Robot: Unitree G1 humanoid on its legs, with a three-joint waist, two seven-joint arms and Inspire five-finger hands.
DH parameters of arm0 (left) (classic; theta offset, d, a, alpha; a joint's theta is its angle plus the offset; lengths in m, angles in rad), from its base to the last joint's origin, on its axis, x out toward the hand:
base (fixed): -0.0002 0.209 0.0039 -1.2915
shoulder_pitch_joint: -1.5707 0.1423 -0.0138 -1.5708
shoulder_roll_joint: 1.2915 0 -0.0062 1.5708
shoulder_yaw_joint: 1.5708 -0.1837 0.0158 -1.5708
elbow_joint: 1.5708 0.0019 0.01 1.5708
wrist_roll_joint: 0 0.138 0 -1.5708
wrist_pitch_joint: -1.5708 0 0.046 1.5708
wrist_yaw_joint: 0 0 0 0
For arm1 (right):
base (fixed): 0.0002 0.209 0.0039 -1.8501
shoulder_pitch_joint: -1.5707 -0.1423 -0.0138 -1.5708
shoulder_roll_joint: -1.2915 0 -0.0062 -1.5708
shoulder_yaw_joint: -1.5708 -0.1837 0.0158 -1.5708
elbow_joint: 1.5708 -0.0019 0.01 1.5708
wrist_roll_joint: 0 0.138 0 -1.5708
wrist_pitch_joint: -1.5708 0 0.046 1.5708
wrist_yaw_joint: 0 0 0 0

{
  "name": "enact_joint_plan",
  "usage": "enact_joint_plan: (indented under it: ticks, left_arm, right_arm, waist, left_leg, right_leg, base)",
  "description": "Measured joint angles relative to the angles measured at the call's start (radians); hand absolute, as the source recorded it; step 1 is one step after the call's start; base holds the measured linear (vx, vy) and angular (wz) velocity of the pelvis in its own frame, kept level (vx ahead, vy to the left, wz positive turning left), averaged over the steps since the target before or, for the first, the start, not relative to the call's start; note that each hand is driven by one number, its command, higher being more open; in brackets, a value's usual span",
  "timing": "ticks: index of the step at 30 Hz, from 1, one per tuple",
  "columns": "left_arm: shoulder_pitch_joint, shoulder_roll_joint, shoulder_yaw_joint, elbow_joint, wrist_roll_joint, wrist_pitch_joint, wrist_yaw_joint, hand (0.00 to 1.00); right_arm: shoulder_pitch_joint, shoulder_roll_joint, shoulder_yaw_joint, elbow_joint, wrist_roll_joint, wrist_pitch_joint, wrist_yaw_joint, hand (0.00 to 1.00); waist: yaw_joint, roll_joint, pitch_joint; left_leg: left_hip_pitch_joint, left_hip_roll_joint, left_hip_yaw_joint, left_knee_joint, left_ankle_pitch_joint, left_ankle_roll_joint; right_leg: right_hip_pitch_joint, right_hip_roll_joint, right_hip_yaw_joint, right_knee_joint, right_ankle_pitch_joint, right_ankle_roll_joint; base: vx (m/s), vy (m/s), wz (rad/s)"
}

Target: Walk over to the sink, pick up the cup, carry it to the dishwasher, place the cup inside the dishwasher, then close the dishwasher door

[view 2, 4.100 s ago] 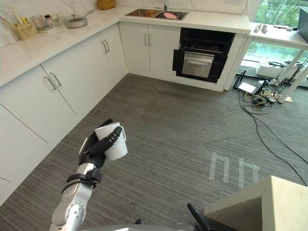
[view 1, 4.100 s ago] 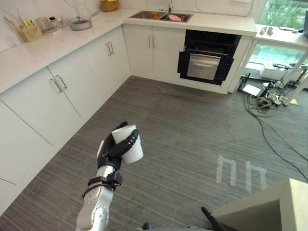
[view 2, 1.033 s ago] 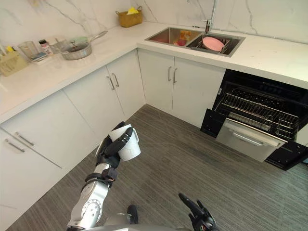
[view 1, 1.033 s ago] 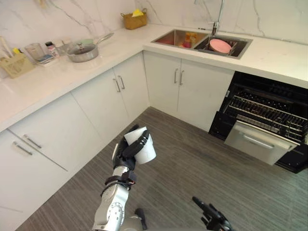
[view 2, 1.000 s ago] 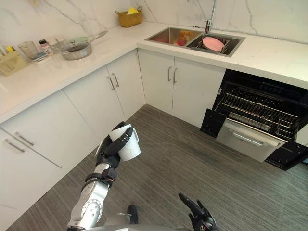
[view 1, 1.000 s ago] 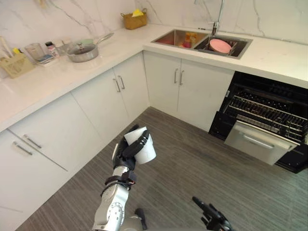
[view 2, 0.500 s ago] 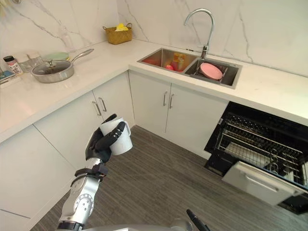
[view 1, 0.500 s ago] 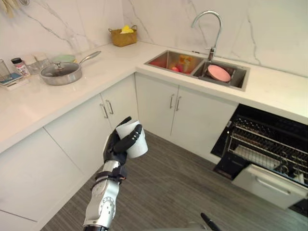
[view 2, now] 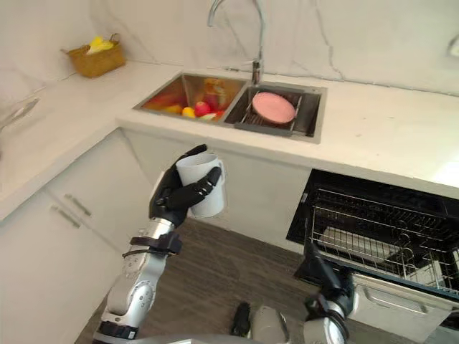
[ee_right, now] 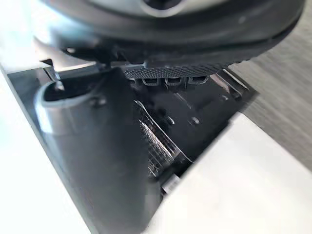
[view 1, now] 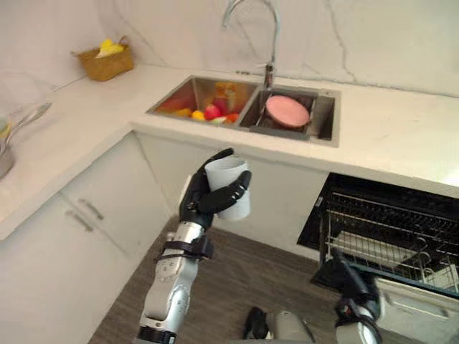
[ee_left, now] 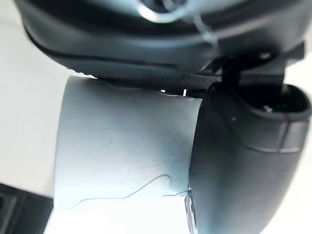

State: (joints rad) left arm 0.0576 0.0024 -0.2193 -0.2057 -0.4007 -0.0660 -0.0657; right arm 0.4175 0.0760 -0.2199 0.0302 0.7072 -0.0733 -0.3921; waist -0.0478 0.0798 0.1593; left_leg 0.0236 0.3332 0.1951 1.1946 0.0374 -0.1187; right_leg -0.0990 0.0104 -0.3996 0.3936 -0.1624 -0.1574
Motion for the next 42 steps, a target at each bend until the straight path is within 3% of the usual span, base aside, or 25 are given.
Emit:
enact_joint_plan:
  ticks: [1, 3, 4, 6, 8, 9, 11, 12, 13, 14, 16, 17, 19, 20, 21, 22, 23, 24, 25, 26, 30, 33, 34, 37, 42]
  left_arm:
    - [0.002, -0.004, -0.001, -0.008, 0.0, 0.0, 0.0, 0.0]
    - [0.025, -0.011, -0.002, -0.075, 0.0, -0.008, 0.004, 0.0]
    - [0.06, -0.014, 0.0, -0.12, 0.0, -0.03, 0.026, 0.0]
    - [0.129, -0.02, 0.026, -0.168, -0.001, -0.067, 0.06, 0.0]
    - [0.215, -0.019, 0.055, -0.189, 0.003, -0.083, 0.121, 0.0]
    - [0.238, -0.017, 0.055, -0.189, 0.008, -0.084, 0.134, 0.0]
    - [0.313, -0.017, 0.029, -0.174, 0.008, -0.083, 0.134, 0.0]
    - [0.323, -0.013, 0.019, -0.174, 0.008, -0.083, 0.138, 0.0]
    - [0.321, 0.004, 0.008, -0.162, 0.008, -0.084, 0.15, 0.0]
    - [0.306, 0.031, -0.006, -0.146, 0.008, -0.084, 0.166, 0.0]
    - [0.296, 0.045, -0.004, -0.133, 0.007, -0.087, 0.173, 0.0]
    - [0.278, 0.046, 0.008, -0.108, 0.007, -0.095, 0.183, 0.0]
    - [0.271, 0.043, 0.036, -0.105, 0.006, -0.105, 0.21, 0.0]
    - [0.255, 0.028, 0.039, -0.085, 0.006, -0.106, 0.219, 0.0]
    - [0.233, 0.024, 0.041, -0.072, 0.005, -0.106, 0.218, 0.0]
    - [0.222, 0.02, 0.035, -0.069, 0.006, -0.106, 0.22, 0.0]
    - [0.206, 0.02, 0.034, -0.071, 0.006, -0.107, 0.222, 0.0]
    - [0.201, 0.02, 0.037, -0.071, 0.006, -0.107, 0.227, 0.0]
    - [0.208, 0.022, 0.064, -0.067, 0.004, -0.106, 0.246, 0.0]
    - [0.204, 0.031, 0.088, -0.067, -0.003, -0.104, 0.265, 0.0]
    - [0.167, 0.066, 0.165, -0.067, -0.003, -0.097, 0.295, 0.0]
    - [0.157, 0.073, 0.232, -0.067, -0.003, -0.091, 0.33, 0.0]
    - [0.155, 0.076, 0.248, -0.069, -0.003, -0.091, 0.331, 0.0]
    - [0.151, 0.069, 0.264, -0.072, -0.003, -0.089, 0.33, 0.0]
    - [0.116, 0.057, 0.254, -0.073, -0.003, -0.069, 0.298, 0.0]
  right_arm:
    - [0.001, 0.0, 0.005, -0.007, 0.0, 0.005, -0.003, 1.0]
    - [0.011, 0.002, 0.03, -0.033, 0.0, 0.03, -0.016, 1.0]
    - [0.016, 0.002, 0.051, -0.043, 0.0, 0.039, -0.019, 1.0]
    - [0.018, -0.001, 0.123, -0.077, -0.005, 0.076, -0.019, 1.0]
    - [0.028, -0.008, 0.233, -0.113, -0.046, 0.096, 0.006, 1.0]
    - [0.036, -0.012, 0.249, -0.125, -0.055, 0.103, 0.016, 1.0]
    - [0.092, -0.035, 0.292, -0.164, -0.1, 0.115, 0.045, 1.0]
    - [0.108, -0.037, 0.297, -0.171, -0.108, 0.116, 0.054, 1.0]
    - [0.132, -0.03, 0.304, -0.171, -0.116, 0.126, 0.065, 1.0]
    - [0.157, -0.026, 0.3, -0.171, -0.116, 0.135, 0.071, 1.0]
    - [0.183, -0.023, 0.287, -0.171, -0.115, 0.141, 0.081, 1.0]
    - [0.205, -0.019, 0.269, -0.171, -0.115, 0.141, 0.102, 1.0]
    - [0.229, -0.004, 0.265, -0.171, -0.115, 0.144, 0.142, 1.0]
    - [0.245, -0.007, 0.256, -0.17, -0.117, 0.151, 0.16, 1.0]
    - [0.248, -0.018, 0.246, -0.168, -0.122, 0.172, 0.174, 1.0]
    - [0.245, -0.029, 0.236, -0.162, -0.127, 0.183, 0.179, 1.0]
    - [0.228, -0.04, 0.207, -0.146, -0.169, 0.197, 0.216, 1.0]
    - [0.218, -0.047, 0.193, -0.134, -0.192, 0.203, 0.24, 1.0]
    - [0.184, -0.063, 0.175, -0.094, -0.243, 0.238, 0.291, 1.0]
    - [0.155, -0.086, 0.166, -0.073, -0.289, 0.279, 0.331, 1.0]
    - [0.046, -0.116, 0.096, 0.016, -0.413, 0.295, 0.384, 1.0]
    - [-0.045, -0.119, -0.014, 0.097, -0.506, 0.291, 0.334, 1.0]
    - [-0.082, -0.119, -0.076, 0.128, -0.507, 0.267, 0.28, 1.0]
    - [-0.163, -0.136, -0.23, 0.215, -0.513, 0.198, 0.139, 1.0]
    - [-0.179, -0.167, -0.396, 0.382, -0.464, 0.118, -0.064, 1.0]
  waist:
    - [0.007, 0.0, 0.0]
    - [0.031, 0.0, 0.0]
    - [0.049, 0.0, 0.0]
    - [0.061, 0.0, 0.0]
    - [0.087, -0.002, 0.0]
    - [0.08, -0.004, 0.001]
    - [0.05, -0.01, 0.0]
    - [0.049, -0.009, -0.003]
    - [0.039, -0.032, -0.026]
    - [0.014, -0.063, -0.045]
    - [0.0, -0.072, -0.048]
    - [-0.01, -0.067, -0.051]
    - [-0.023, -0.079, -0.064]
    - [-0.053, -0.065, -0.073]
    - [-0.053, -0.086, -0.067]
    - [-0.045, -0.091, -0.068]
    - [-0.044, -0.095, -0.065]
    - [-0.045, -0.082, -0.072]
    - [-0.036, -0.094, -0.078]
    - [-0.036, -0.097, -0.088]
    - [-0.029, -0.104, -0.085]
    - [-0.023, -0.104, -0.086]
    - [-0.022, -0.107, -0.088]
    - [-0.021, -0.104, -0.09]
    - [-0.024, -0.091, -0.085]
  left_leg:
    - [-0.022, -0.003, 0.003, 0.017, -0.015, 0.012]
    - [-0.119, -0.002, 0.024, 0.005, -0.113, 0.089]
    - [-0.153, 0.0, 0.039, -0.101, -0.169, 0.11]
    - [-0.165, -0.033, 0.018, -0.363, -0.229, 0.114]
    - [-0.158, -0.147, -0.189, -0.68, -0.25, 0.105]
    - [-0.164, -0.171, -0.231, -0.717, -0.249, 0.103]
    - [-0.141, -0.233, -0.234, -0.823, -0.198, 0.11]
    - [-0.125, -0.235, -0.216, -0.863, -0.173, 0.089]
    - [-0.077, -0.241, -0.178, -0.901, -0.18, 0.023]
    - [-0.05, -0.262, -0.144, -0.937, -0.179, 0.025]
    - [0.011, -0.264, -0.114, -0.999, -0.185, 0.039]
    - [0.058, -0.27, -0.105, -1.031, -0.191, 0.048]
    - [0.103, -0.296, -0.066, -1.03, -0.215, 0.074]
    - [0.081, -0.294, -0.042, -0.921, -0.256, 0.091]
    - [0.033, -0.304, -0.024, -0.798, -0.292, 0.1]
    - [0.027, -0.321, -0.024, -0.813, -0.32, 0.109]
    - [0.027, -0.353, -0.036, -0.967, -0.302, 0.124]
    - [0.033, -0.353, -0.036, -1.062, -0.21, 0.124]
    - [0.084, -0.353, 0.017, -1.099, -0.166, 0.133]
    - [0.096, -0.35, 0.042, -1.101, -0.175, 0.145]
    - [0.099, -0.348, 0.133, -1.106, -0.187, 0.163]
    - [0.116, -0.349, 0.193, -1.112, -0.195, 0.174]
    - [0.116, -0.349, 0.203, -1.114, -0.198, 0.173]
    - [0.086, -0.34, 0.216, -1.098, -0.209, 0.162]
    - [0.058, -0.302, 0.23, -1.062, -0.219, 0.147]
  right_leg:
    - [0.011, 0.004, 0.015, -0.005, -0.002, 0.001]
    - [0.07, 0.038, 0.1, -0.058, -0.003, 0.002]
    - [0.097, 0.064, 0.177, -0.085, -0.003, 0.002]
    - [0.117, 0.103, 0.327, -0.101, -0.004, 0.002]
    - [0.085, 0.137, 0.543, -0.048, -0.043, 0.014]
    - [0.078, 0.139, 0.574, -0.024, -0.063, 0.024]
    - [0.068, 0.136, 0.654, 0.076, -0.134, 0.122]
    - [0.068, 0.133, 0.644, 0.096, -0.149, 0.148]
    - [0.068, 0.106, 0.629, 0.119, -0.173, 0.19]
    - [0.057, 0.076, 0.593, 0.143, -0.166, 0.208]
    - [-0.027, 0.059, 0.54, 0.294, -0.143, 0.23]
    - [-0.067, 0.018, 0.476, 0.284, -0.176, 0.181]
    - [-0.095, -0.047, 0.392, 0.061, -0.071, 0.172]
    - [-0.076, -0.061, 0.357, 0.067, -0.051, 0.147]
    - [-0.066, -0.077, 0.395, 0.091, -0.048, 0.139]
    - [-0.061, -0.085, 0.419, 0.093, -0.048, 0.139]
    - [-0.066, -0.097, 0.425, 0.103, -0.048, 0.139]
    - [-0.076, -0.094, 0.401, 0.114, -0.043, 0.147]
    - [-0.078, -0.098, 0.36, 0.112, -0.032, 0.169]
    - [-0.064, -0.107, 0.303, 0.076, -0.015, 0.184]
    - [-0.036, -0.126, 0.163, -0.055, 0.036, 0.177]
    - [-0.029, -0.199, 0.021, -0.052, 0.051, 0.171]
    - [-0.031, -0.213, 0.007, -0.07, 0.096, 0.19]
    - [-0.024, -0.182, 0.006, -0.156, 0.13, 0.213]
    - [0.026, -0.121, 0.004, -0.312, 0.209, 0.193]
  base:
    - [0.35, 0.007, -1.11]
    - [0.3, 0.001, -1.2]
    - [0.33, 0.018, -1.96]
    - [0.41, 0.085, -2.43]
    - [0.37, 0.173, -2.95]
    - [0.5, 0.333, -2.32]
    - [0.53, 0.406, -1.68]
    - [0.47, 0.358, -1.43]
    - [0.46, 0.336, -0.83]
    - [0.43, 0.333, -0.62]
    - [0.3, 0.269, -0.46]
    - [0.34, 0.282, -0.91]
    - [0.32, 0.216, -0.77]
    - [0.25, 0.19, -0.35]
    - [0.21, 0.204, -0.47]
    - [0.14, 0.215, -0.69]
    - [0.1, 0.162, -0.75]
    - [0.11, 0.174, -1.21]
    - [0.08, 0.15, -1.27]
    - [0.06, 0.15, -1.23]
    - [-0.03, 0.17, -0.78]
    - [-0.07, 0.136, -0.55]
    - [-0.03, 0.005, -0.27]
    - [-0.02, -0.053, -0.23]
    - [0.0, -0.06, -0.12]
